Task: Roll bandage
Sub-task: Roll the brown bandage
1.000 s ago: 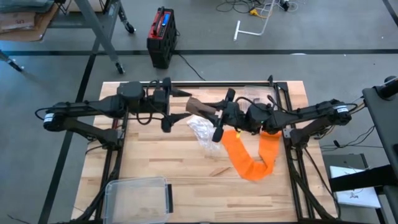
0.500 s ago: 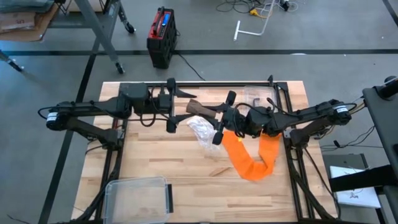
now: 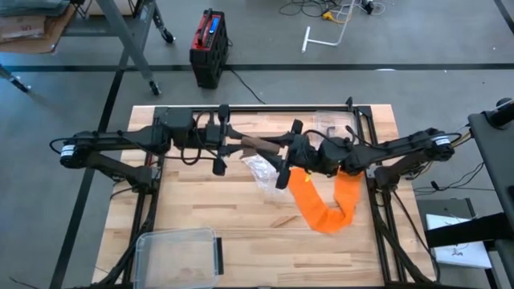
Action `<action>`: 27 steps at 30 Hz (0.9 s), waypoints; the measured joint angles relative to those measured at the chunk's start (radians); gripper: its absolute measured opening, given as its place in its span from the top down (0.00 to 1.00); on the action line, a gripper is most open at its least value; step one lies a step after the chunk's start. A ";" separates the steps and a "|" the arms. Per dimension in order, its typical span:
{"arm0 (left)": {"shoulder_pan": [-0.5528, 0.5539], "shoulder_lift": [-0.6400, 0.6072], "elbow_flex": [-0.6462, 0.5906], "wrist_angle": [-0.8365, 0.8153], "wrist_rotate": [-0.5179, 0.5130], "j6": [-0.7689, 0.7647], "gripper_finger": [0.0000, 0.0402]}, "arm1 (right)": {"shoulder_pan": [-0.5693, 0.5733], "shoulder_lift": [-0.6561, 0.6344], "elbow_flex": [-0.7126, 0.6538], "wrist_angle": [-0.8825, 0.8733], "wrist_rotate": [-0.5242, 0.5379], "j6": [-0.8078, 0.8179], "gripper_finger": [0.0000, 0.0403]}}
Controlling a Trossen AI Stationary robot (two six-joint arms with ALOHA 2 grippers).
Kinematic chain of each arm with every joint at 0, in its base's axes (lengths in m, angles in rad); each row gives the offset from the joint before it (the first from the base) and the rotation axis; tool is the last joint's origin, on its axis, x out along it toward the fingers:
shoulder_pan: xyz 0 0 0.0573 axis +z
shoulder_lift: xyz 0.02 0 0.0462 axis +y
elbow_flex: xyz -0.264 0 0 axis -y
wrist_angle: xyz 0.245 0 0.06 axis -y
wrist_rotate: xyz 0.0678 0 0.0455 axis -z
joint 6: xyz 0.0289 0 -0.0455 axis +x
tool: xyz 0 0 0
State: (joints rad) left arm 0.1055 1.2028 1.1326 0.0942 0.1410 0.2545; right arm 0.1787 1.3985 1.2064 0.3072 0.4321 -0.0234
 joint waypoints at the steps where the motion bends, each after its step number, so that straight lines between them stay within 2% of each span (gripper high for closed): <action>1: 0.000 -0.001 0.000 -0.006 0.000 0.009 0.89 | 0.000 -0.006 0.000 -0.013 -0.006 0.057 0.56; 6: 0.000 -0.016 0.000 -0.018 0.000 0.025 0.88 | -0.012 -0.068 0.000 -0.087 -0.098 0.309 0.43; 11: 0.001 -0.017 0.000 -0.013 -0.008 0.026 0.74 | -0.063 -0.104 0.000 -0.144 -0.191 0.535 0.32; 14: 0.000 -0.016 0.000 0.007 -0.016 0.033 0.72 | -0.101 -0.103 0.000 -0.158 -0.233 0.603 0.28; 19: 0.000 -0.012 0.000 0.022 -0.014 0.028 0.76 | -0.150 -0.084 -0.001 -0.155 -0.286 0.614 0.24; 27: -0.001 -0.012 0.000 0.031 -0.002 0.022 0.82 | -0.180 -0.092 0.000 -0.113 -0.302 0.555 0.23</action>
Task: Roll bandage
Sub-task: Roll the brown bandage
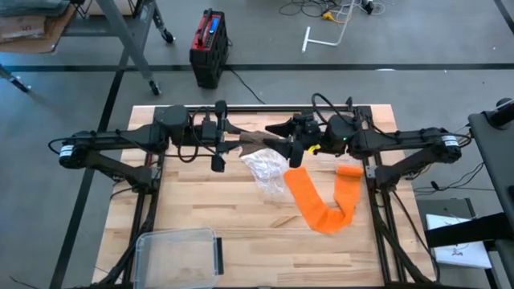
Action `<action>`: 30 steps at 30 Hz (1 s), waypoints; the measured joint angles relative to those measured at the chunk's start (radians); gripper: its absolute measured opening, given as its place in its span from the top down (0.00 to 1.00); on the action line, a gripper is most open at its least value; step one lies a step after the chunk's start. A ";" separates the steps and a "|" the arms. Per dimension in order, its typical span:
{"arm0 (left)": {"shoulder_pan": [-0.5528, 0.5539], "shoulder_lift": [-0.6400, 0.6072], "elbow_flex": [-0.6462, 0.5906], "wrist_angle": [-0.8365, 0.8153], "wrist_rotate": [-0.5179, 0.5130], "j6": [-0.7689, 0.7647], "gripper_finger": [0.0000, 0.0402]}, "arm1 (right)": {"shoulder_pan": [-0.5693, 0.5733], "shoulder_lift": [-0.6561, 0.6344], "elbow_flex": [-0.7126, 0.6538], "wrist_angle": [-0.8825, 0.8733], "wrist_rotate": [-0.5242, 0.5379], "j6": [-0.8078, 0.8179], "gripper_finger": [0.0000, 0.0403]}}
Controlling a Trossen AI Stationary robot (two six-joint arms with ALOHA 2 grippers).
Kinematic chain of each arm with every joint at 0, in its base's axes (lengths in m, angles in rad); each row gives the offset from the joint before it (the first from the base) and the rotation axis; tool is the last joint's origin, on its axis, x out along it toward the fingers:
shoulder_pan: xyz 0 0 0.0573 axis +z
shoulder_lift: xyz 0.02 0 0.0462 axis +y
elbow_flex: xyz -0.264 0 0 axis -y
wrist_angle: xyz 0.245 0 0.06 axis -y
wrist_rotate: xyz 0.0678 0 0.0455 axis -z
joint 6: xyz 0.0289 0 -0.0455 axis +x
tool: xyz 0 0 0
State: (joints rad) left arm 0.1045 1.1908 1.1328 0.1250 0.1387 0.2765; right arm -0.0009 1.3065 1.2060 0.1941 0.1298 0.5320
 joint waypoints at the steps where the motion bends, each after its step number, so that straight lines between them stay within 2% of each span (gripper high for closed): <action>1: 0.000 0.000 0.000 0.003 0.002 -0.006 0.82 | -0.004 -0.002 0.000 0.005 -0.010 -0.016 0.23; 9: -0.001 0.000 0.000 0.006 0.008 -0.087 0.79 | -0.025 -0.002 0.005 0.006 -0.052 -0.189 0.23; 19: 0.001 0.006 0.002 0.051 0.002 -0.055 0.81 | -0.026 0.067 0.061 0.010 -0.208 -0.008 0.25; 25: 0.001 0.006 0.002 0.026 0.002 -0.023 0.81 | -0.026 0.066 0.076 0.004 -0.208 -0.003 0.30; 30: 0.001 -0.010 0.002 0.022 0.000 -0.026 0.81 | -0.030 0.062 0.077 -0.078 -0.208 0.011 0.33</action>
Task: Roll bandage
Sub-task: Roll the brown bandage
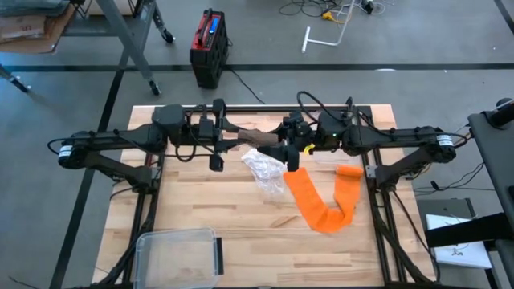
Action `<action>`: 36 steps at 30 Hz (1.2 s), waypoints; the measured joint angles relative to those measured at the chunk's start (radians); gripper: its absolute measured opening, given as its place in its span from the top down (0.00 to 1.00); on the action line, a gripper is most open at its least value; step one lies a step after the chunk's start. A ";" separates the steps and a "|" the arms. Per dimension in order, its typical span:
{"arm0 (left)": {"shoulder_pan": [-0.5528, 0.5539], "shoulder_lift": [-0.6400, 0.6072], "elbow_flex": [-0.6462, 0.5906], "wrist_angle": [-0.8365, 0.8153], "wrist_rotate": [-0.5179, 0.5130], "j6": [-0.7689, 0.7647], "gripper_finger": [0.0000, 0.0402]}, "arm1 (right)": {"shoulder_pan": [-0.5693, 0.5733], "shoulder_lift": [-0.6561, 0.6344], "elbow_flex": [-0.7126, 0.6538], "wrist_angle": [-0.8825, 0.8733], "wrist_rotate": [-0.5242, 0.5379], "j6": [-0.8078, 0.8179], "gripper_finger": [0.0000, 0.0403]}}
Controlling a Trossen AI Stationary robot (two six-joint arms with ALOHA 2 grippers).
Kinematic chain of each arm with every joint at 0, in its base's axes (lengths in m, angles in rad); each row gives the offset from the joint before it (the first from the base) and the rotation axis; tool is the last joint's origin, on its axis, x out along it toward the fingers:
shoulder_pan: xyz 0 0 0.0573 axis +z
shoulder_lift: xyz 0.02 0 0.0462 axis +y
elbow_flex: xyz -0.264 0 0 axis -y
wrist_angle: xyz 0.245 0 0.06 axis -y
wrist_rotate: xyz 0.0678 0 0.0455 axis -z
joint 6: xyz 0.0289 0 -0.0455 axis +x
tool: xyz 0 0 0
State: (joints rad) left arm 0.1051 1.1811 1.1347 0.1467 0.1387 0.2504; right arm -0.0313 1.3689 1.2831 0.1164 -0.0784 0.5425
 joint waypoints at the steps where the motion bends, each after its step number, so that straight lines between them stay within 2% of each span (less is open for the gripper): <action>1: 0.000 -0.005 0.000 0.006 0.000 -0.004 0.80 | 0.000 0.000 0.000 -0.018 0.000 -0.009 0.33; 10: 0.000 -0.032 0.000 0.043 -0.010 -0.088 0.80 | 0.007 0.000 0.000 0.001 0.031 -0.252 0.29; 19: 0.000 -0.030 0.000 0.046 -0.010 -0.101 0.79 | 0.007 0.003 0.000 0.020 0.052 -0.263 0.36; 24: 0.000 -0.037 0.000 0.047 -0.010 -0.114 0.80 | 0.007 -0.006 0.000 -0.002 0.043 -0.256 0.36; 29: 0.000 -0.039 0.000 0.051 0.011 -0.112 0.81 | 0.005 -0.032 0.000 -0.003 0.015 -0.195 0.29; 36: 0.000 -0.037 0.000 0.066 0.022 -0.159 0.80 | 0.005 -0.048 0.011 -0.005 -0.001 -0.248 0.12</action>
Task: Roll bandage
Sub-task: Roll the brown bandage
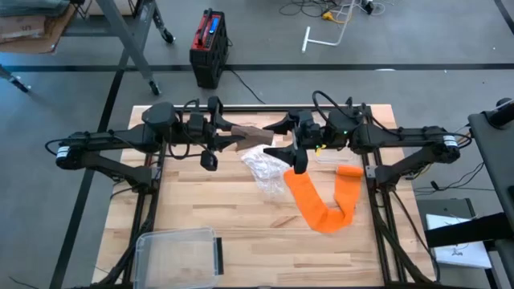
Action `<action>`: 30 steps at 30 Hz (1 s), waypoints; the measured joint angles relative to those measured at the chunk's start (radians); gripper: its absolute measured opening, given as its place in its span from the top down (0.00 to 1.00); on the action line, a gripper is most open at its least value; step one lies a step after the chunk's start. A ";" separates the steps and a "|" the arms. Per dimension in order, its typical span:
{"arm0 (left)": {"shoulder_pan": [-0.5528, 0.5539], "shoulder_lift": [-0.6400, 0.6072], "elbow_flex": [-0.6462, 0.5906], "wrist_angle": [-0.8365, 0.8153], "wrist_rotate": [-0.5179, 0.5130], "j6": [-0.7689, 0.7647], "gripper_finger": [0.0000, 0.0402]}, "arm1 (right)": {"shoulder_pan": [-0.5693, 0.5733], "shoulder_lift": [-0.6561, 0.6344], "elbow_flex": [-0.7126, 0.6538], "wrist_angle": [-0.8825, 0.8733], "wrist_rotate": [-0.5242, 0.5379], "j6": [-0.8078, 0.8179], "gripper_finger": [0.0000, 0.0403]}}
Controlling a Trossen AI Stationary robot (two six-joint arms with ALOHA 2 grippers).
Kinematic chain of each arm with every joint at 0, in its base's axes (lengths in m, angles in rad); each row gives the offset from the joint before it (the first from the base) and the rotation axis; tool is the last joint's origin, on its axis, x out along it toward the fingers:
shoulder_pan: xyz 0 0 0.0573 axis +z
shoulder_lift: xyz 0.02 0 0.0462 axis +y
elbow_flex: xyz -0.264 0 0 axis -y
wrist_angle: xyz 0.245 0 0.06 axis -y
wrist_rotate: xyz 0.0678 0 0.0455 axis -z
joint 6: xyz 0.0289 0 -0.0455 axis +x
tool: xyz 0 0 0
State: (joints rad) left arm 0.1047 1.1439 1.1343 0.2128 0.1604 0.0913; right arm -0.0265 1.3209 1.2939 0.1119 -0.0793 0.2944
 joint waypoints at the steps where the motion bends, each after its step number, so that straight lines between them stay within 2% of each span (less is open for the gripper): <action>1: 0.000 0.000 0.000 0.003 0.002 -0.004 0.80 | 0.000 0.000 0.006 -0.002 0.000 -0.009 0.10; 9: 0.000 0.000 0.000 0.016 0.008 -0.023 0.81 | 0.000 0.009 0.057 -0.002 0.000 -0.036 0.04; 17: 0.000 0.009 0.000 0.025 0.008 0.005 0.81 | 0.000 0.027 0.061 0.006 0.010 0.073 0.03; 23: 0.000 0.035 -0.002 0.040 0.008 -0.005 0.81 | -0.007 0.049 0.061 0.031 0.027 0.025 0.03; 30: 0.000 0.048 -0.002 0.032 0.007 0.008 0.80 | -0.015 0.060 0.061 0.032 0.010 0.046 0.03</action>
State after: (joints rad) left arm 0.1047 1.1922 1.1324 0.2449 0.1670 0.0991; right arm -0.0418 1.3806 1.3548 0.1434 -0.0695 0.3408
